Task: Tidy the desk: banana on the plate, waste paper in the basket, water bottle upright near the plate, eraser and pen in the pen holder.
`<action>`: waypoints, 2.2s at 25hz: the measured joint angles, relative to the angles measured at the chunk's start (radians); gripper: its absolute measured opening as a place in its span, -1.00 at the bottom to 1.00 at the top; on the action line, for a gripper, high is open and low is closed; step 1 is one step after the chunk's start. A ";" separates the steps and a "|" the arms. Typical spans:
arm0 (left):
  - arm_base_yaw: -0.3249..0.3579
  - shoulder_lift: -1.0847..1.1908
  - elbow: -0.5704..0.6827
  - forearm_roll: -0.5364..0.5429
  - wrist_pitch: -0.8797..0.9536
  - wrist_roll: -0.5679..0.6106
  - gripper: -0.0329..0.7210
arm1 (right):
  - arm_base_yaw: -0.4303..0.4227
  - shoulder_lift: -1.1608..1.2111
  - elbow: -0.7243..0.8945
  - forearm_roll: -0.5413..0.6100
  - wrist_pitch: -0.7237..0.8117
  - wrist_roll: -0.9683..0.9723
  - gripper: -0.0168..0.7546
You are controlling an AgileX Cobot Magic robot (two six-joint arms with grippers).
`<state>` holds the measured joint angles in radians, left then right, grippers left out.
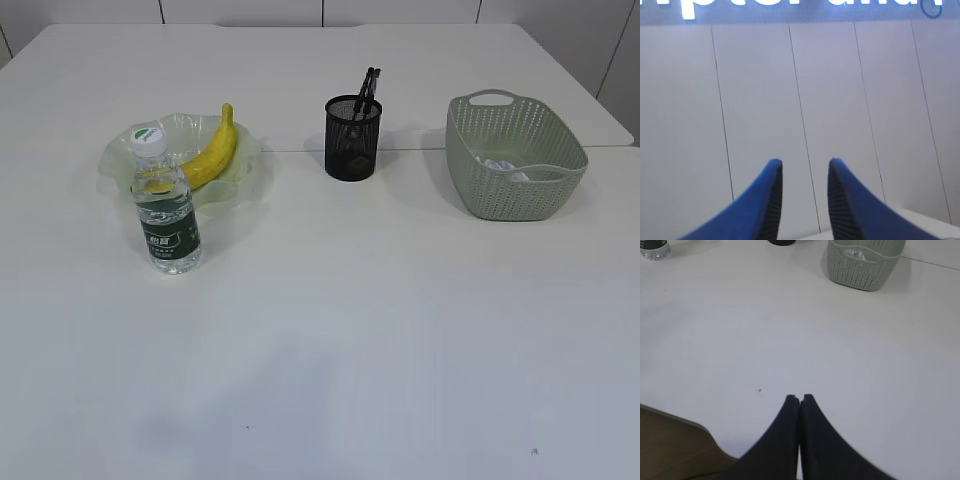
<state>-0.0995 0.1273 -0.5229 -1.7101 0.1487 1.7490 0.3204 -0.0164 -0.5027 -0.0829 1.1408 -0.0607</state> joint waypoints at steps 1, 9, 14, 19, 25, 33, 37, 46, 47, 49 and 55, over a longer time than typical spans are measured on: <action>0.000 0.000 -0.030 0.003 -0.002 0.000 -0.36 | 0.000 0.000 0.000 0.000 0.000 0.000 -0.98; 0.000 -0.049 -0.199 -0.020 -0.177 0.000 -0.39 | 0.000 0.000 0.000 0.002 0.000 0.000 -0.98; 0.000 -0.122 -0.298 -0.101 -0.321 0.031 -0.40 | 0.000 0.000 0.002 0.002 0.000 0.000 -0.98; 0.000 -0.122 -0.425 -0.119 -0.410 0.046 -0.41 | 0.000 0.000 0.002 0.006 0.000 0.000 -0.98; 0.000 -0.122 -0.586 -0.119 -0.557 0.049 -0.41 | 0.000 0.000 0.002 0.006 0.000 0.000 -0.98; 0.000 -0.122 -0.777 -0.119 -0.752 0.096 -0.41 | 0.000 0.000 0.002 0.006 0.000 0.000 -0.98; 0.000 -0.122 -0.835 -0.119 -0.789 0.190 -0.41 | 0.000 0.000 0.002 0.006 0.000 0.000 -0.98; 0.000 -0.122 -0.825 -0.119 -0.907 0.368 -0.41 | 0.000 0.000 0.002 0.006 0.000 0.000 -0.98; 0.000 -0.122 -0.823 -0.119 -0.947 0.390 -0.41 | 0.000 0.000 0.002 0.006 0.000 0.000 -0.98; 0.000 -0.122 -0.820 -0.119 -1.025 0.431 -0.41 | 0.000 0.000 0.002 0.006 0.000 0.000 -0.98; 0.000 -0.122 -0.818 -0.121 -1.148 0.544 -0.41 | 0.000 0.000 0.002 0.006 0.000 0.000 -0.98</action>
<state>-0.0995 0.0048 -1.3414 -1.8311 -0.9993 2.2933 0.3204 -0.0164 -0.5010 -0.0769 1.1408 -0.0607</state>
